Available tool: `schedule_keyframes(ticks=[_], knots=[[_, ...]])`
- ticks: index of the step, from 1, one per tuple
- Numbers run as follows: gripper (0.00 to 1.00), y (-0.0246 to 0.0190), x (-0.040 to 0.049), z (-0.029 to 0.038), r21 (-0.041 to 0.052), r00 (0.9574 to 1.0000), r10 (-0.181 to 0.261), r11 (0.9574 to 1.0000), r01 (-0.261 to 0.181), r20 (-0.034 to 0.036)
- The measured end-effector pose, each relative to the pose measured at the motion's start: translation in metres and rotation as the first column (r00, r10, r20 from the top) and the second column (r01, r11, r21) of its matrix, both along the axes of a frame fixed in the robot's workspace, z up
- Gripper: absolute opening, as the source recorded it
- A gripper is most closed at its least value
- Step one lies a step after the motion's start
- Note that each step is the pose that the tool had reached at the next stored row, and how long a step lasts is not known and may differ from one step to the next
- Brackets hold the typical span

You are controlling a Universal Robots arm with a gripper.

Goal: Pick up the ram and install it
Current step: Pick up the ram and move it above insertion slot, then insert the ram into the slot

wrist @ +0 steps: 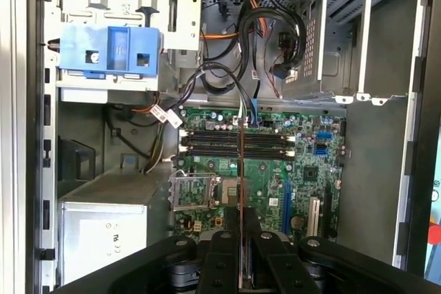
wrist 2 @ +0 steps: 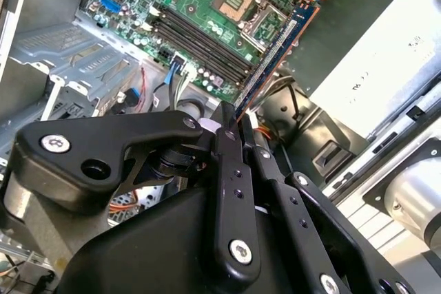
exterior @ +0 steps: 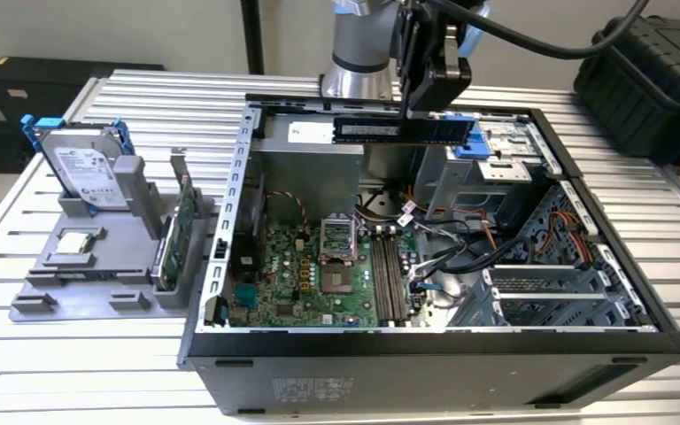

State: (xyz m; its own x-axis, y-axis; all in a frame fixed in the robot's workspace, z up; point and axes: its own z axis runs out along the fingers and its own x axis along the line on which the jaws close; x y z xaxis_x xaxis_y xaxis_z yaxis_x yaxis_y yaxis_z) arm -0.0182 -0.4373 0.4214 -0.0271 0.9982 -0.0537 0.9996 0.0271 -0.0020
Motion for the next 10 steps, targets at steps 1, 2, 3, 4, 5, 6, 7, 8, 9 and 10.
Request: schedule_keyframes(ticks=[1,2,3,4,5,6,7,8,9,10], knots=[[0.00,0.0002,0.0000,0.0000,-0.0001,1.0000,0.000,1.0000,0.000,0.0000],[0.00,0.0005,0.0000,0.0000,0.0000,1.0000,0.000,1.0000,0.000,0.0000],[0.00,0.0007,0.0000,0.0000,0.0000,1.0000,0.000,1.0000,0.000,0.0000],[0.00,0.0007,0.0000,0.0000,0.0000,1.0000,0.000,1.0000,0.000,0.0000],[0.00,0.0008,0.0000,0.0000,0.0000,1.0000,0.000,1.0000,0.000,0.0000],[0.00,0.0008,0.0000,0.0000,-0.0001,1.0000,0.000,1.0000,0.000,0.0000],[0.00,0.0008,0.0000,0.0000,0.0000,1.0000,0.000,1.0000,0.000,0.0000],[0.00,0.0008,0.0000,0.0000,0.0000,1.0000,0.000,1.0000,0.000,0.0000],[0.00,0.0010,0.0000,0.0000,0.0000,1.0000,0.000,1.0000,0.000,0.0000],[0.00,0.0014,0.0000,-0.0001,0.0000,1.0000,0.000,1.0000,0.000,0.0000]])
